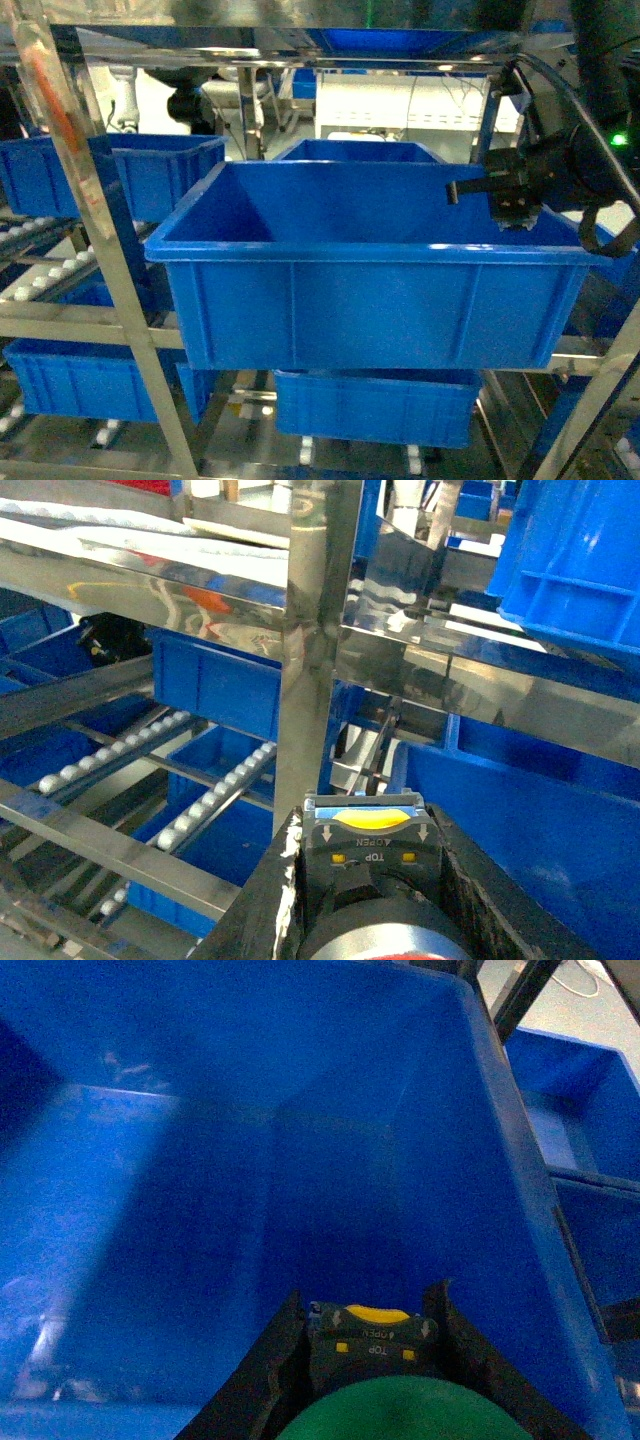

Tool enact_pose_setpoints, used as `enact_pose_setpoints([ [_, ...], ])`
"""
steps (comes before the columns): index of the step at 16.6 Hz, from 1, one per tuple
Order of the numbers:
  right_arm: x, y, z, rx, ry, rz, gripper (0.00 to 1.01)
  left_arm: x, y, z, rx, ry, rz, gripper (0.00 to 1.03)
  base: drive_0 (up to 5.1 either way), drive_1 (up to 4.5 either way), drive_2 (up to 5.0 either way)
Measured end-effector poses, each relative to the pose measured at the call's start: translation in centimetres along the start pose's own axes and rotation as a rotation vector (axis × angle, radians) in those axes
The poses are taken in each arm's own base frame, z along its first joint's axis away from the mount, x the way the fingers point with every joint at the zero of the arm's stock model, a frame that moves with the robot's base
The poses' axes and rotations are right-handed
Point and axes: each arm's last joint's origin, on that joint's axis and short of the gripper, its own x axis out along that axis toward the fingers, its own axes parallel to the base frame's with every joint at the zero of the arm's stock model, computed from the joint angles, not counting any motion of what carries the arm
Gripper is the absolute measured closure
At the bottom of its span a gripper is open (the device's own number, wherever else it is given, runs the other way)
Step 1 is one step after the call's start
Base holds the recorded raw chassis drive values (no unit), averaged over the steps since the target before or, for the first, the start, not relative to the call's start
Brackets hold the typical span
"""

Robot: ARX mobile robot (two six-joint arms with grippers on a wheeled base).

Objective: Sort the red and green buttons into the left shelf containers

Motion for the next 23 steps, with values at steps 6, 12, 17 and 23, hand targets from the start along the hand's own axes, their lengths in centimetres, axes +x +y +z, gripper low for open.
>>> enact_pose_setpoints([
  [6, 3.6, 0.6, 0.8, -0.004, 0.026, -0.010, 0.72, 0.0, 0.0, 0.0, 0.000, 0.000, 0.000, 0.75, 0.0, 0.00, 0.0],
  [12, 7.2, 1.3, -1.0, 0.011, 0.114, -0.001, 0.58, 0.0, 0.0, 0.0, 0.000, 0.000, 0.000, 0.75, 0.0, 0.00, 0.0],
  [17, -1.2, -2.7, -1.2, 0.090, -0.063, -0.052, 0.03, 0.0, 0.0, 0.0, 0.000, 0.000, 0.000, 0.75, 0.0, 0.00, 0.0],
  [23, -6.9, -3.7, -4.6, 0.106, -0.064, -0.019, 0.03, 0.0, 0.0, 0.0, 0.000, 0.000, 0.000, 0.75, 0.0, 0.00, 0.0],
])
